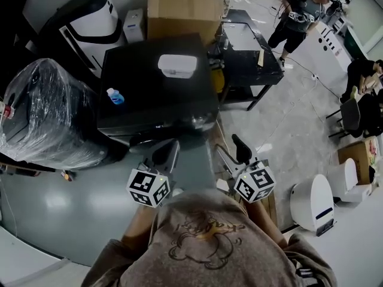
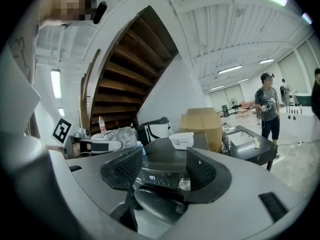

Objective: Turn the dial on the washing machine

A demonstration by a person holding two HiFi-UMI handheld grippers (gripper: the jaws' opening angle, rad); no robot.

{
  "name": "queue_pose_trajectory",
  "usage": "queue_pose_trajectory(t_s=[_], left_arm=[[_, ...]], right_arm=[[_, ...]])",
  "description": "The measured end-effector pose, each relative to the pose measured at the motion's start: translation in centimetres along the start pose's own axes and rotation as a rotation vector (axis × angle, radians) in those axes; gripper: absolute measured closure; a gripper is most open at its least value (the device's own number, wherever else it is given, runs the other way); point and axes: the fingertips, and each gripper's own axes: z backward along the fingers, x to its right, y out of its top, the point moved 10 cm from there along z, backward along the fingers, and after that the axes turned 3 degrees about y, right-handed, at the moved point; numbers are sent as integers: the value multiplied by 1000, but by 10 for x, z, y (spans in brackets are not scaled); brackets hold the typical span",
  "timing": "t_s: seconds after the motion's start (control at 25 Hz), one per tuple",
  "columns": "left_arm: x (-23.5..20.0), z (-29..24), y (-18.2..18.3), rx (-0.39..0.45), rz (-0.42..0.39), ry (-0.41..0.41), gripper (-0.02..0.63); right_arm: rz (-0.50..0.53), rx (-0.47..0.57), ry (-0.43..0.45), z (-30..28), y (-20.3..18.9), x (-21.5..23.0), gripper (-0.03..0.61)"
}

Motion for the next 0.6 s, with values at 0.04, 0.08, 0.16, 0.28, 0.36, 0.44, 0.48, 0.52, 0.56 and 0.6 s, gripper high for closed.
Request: queue_pose_trajectory(t_s=[0.04, 0.08, 0.16, 0.28, 0.36, 0.44, 0.48, 0.52, 0.56, 0.6], left_arm=[[1, 2, -2, 0, 0, 5, 621], [2, 3, -4, 1, 0, 10, 621], [4, 6, -8, 7, 0, 21, 621], [6, 12, -13, 20, 2, 38, 621], [8, 15, -15, 28, -1, 47, 621], [9, 17, -17, 37, -4, 53, 621], [9, 19, -18, 42, -5, 57, 621], [9, 20, -20, 47, -7, 61, 621], [8, 21, -23, 52, -8, 65, 621], [8, 22, -26, 55, -9, 69, 621]], right_arm=[[8, 7, -5, 2, -2, 0, 314], [12, 13, -3, 4, -3, 0, 314], [26, 18, 6, 6, -4, -1, 317], [68, 13, 7, 9, -6, -7, 437], [85, 21, 2, 12, -7, -9, 499], [84, 36, -6, 15, -9, -11, 561], [85, 42, -7, 17, -11, -13, 573], [89, 44, -8, 18, -13, -14, 577], [90, 42, -9, 18, -17, -14, 577], [88, 37, -12, 18, -21, -14, 577]])
